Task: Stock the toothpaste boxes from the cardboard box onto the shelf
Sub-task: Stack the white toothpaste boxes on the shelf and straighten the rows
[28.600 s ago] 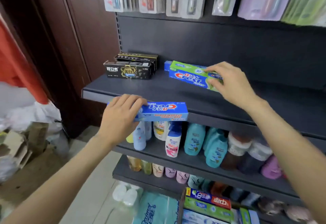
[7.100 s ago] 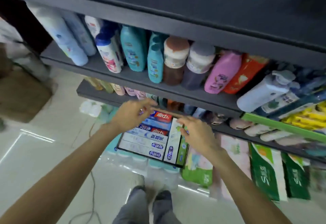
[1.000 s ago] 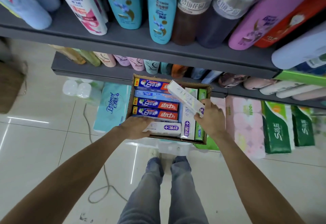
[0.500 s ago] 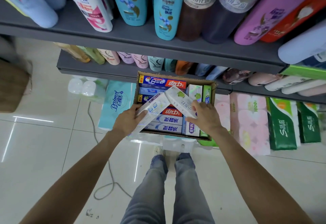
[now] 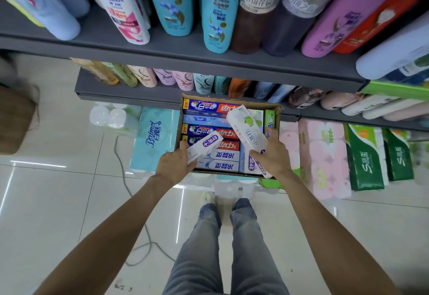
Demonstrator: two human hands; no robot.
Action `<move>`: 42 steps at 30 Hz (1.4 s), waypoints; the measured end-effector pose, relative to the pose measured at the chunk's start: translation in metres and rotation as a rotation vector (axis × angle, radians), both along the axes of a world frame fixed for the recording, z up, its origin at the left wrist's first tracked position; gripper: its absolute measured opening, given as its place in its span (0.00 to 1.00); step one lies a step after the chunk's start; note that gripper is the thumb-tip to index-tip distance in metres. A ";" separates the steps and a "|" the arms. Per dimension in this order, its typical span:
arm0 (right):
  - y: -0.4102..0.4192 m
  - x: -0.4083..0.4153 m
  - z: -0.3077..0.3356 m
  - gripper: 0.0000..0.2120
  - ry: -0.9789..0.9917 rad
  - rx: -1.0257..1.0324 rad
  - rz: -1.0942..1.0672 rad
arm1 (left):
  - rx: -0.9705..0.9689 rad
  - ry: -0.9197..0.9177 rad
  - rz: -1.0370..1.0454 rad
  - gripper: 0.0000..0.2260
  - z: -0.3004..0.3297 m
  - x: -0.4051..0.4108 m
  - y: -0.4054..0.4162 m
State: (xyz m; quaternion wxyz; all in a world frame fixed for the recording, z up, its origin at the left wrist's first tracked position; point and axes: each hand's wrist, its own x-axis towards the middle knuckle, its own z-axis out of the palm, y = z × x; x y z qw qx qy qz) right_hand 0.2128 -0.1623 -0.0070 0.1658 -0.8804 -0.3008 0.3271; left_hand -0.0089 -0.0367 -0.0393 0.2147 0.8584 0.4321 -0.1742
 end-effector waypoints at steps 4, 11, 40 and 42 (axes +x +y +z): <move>-0.018 0.004 0.053 0.28 0.203 0.127 -0.130 | -0.066 0.011 -0.017 0.21 0.013 0.006 0.007; -0.058 0.024 0.150 0.29 0.372 0.480 -0.267 | -0.044 -0.459 0.115 0.22 0.113 0.019 0.009; -0.060 0.287 0.423 0.20 -0.015 1.191 0.042 | 0.596 -0.930 -0.120 0.25 0.394 0.260 -0.015; -0.062 0.297 0.416 0.17 0.097 1.250 -0.007 | 0.637 -0.938 -0.139 0.26 0.391 0.267 -0.015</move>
